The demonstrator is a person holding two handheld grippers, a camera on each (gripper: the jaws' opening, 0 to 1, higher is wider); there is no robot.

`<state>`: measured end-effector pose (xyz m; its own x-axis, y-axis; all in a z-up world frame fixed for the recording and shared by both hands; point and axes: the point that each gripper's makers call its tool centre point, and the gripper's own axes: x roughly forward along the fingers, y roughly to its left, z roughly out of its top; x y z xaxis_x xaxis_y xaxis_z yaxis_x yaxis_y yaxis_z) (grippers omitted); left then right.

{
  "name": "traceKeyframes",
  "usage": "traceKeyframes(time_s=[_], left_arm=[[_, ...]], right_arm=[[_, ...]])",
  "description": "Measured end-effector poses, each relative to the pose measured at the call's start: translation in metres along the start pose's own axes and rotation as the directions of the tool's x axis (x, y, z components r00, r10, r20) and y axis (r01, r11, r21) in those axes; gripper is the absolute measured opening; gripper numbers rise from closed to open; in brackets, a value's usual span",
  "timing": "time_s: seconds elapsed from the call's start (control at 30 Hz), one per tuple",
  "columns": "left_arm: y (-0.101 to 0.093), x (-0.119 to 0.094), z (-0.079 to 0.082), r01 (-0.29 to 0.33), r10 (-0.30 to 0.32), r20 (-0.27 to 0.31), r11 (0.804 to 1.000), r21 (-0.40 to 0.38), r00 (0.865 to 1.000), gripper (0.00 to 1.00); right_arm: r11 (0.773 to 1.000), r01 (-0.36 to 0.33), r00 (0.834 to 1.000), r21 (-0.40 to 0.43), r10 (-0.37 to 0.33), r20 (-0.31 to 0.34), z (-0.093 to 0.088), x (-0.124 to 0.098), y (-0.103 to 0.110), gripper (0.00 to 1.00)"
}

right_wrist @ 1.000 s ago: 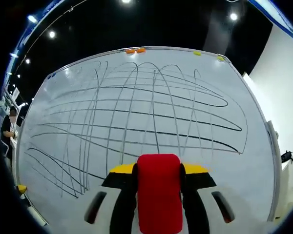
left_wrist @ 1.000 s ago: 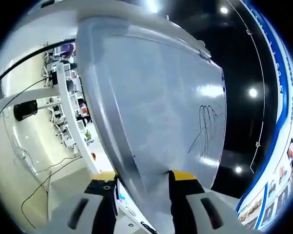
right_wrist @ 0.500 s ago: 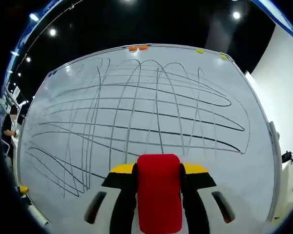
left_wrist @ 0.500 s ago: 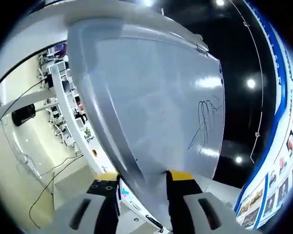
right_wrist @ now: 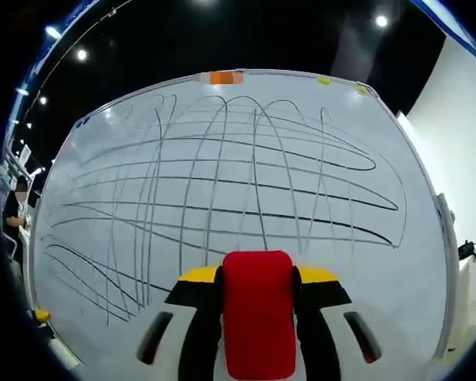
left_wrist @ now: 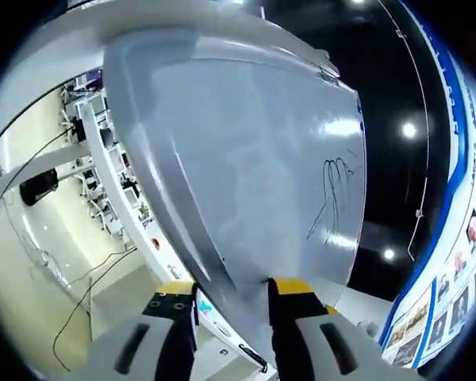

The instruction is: Wipe the writing off the whiteboard with the eraser

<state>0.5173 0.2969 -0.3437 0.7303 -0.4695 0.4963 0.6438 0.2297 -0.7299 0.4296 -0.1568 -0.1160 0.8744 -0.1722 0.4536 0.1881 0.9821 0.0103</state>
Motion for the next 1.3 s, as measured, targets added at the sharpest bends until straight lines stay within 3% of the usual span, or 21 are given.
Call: traceKeyframes(time_s=[0.13,0.33,0.53,0.9,1.3], left_arm=[[0.000,0.000,-0.001,0.002,-0.002,0.008,1.000,0.003,1.000,0.36],[-0.001,0.000,-0.001,0.013,-0.013,0.023,1.000,0.008,1.000,0.36],[-0.003,-0.001,-0.002,0.022,-0.022,0.020,1.000,0.008,1.000,0.35],[-0.005,-0.002,-0.003,0.024,-0.024,0.033,1.000,-0.016,0.999,0.34],[-0.005,-0.001,-0.002,0.021,-0.020,0.033,1.000,-0.012,0.999,0.34]], right_arm=[[1.000,0.001,1.000,0.012,-0.001,-0.009,0.002,0.000,0.009,0.37],[0.999,-0.026,1.000,-0.034,0.025,-0.014,0.006,0.000,0.025,0.37],[0.998,-0.036,0.999,-0.055,0.038,0.027,0.006,-0.002,0.025,0.37],[0.998,-0.032,0.999,-0.055,0.033,0.009,0.008,-0.004,0.028,0.37],[0.997,-0.040,0.999,-0.064,0.041,0.000,0.033,0.006,0.041,0.37]])
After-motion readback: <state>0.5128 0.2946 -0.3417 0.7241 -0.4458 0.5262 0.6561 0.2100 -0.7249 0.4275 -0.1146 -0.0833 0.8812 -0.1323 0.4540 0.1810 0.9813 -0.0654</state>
